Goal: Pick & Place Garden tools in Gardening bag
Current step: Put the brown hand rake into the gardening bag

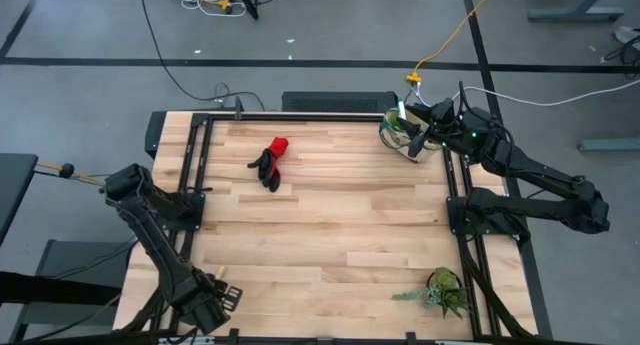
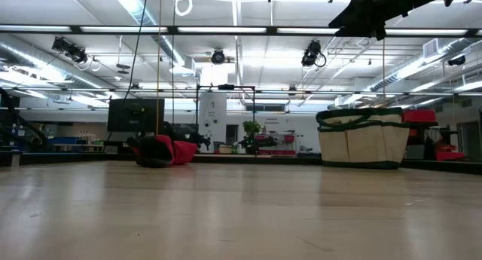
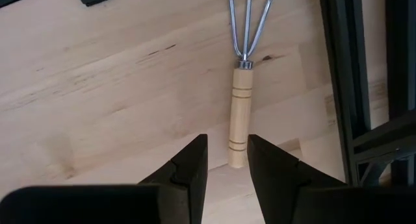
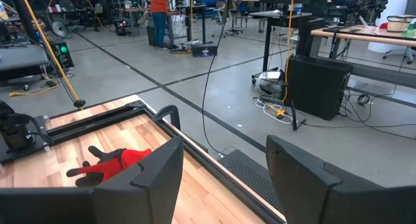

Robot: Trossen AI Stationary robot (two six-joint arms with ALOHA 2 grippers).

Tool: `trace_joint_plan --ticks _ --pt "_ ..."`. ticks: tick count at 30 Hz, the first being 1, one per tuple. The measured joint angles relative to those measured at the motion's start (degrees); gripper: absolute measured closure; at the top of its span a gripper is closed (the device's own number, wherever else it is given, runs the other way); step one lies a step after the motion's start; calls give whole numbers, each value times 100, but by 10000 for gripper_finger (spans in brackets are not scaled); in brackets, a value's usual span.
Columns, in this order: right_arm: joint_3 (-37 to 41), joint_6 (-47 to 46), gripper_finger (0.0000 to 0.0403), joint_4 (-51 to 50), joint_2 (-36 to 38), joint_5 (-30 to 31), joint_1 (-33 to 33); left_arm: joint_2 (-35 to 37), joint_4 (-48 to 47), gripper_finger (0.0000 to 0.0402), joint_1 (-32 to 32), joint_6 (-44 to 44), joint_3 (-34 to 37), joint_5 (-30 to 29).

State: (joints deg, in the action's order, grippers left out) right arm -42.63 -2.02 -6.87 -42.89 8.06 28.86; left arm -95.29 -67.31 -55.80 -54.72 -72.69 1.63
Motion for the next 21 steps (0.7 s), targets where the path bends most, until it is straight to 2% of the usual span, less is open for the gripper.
trace_joint_plan --ticks 21 --pt "0 0 181 0 0 0 2 0 -22 286 76 267 0 20"
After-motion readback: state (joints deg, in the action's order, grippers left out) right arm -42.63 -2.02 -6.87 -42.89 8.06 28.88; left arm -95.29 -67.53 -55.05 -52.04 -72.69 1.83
